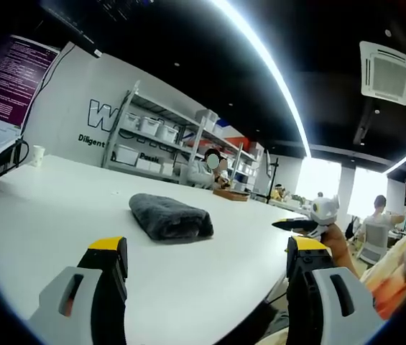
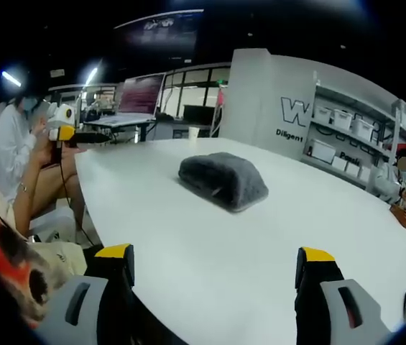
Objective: Open the folded towel by lifting each exposed corner and separating the folded layers until the towel lies flat within the target outline without major curled edges
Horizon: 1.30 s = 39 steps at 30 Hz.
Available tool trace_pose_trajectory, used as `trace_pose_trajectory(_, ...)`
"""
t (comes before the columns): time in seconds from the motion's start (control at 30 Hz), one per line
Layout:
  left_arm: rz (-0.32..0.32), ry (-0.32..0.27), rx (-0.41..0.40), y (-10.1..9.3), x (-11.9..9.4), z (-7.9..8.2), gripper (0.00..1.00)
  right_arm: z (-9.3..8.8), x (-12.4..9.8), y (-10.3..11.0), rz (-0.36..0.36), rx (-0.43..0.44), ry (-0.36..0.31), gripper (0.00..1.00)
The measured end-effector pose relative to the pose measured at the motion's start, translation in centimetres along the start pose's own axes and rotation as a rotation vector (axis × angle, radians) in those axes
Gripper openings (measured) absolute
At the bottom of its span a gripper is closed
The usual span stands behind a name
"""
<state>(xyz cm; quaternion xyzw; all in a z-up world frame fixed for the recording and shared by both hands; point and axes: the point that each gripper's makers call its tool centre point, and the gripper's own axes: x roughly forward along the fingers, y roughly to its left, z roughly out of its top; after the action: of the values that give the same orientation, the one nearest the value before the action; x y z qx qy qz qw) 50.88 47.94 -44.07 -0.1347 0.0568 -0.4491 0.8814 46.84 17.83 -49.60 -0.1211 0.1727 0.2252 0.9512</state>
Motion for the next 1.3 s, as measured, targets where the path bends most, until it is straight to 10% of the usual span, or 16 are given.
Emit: trace_pose_trajectory(1.3,-0.070,0.057,0.120,-3.9,9.4,1.9,0.91,1.1,-1.9,-0.2,-0.007,-0.026,-0.040,0.93)
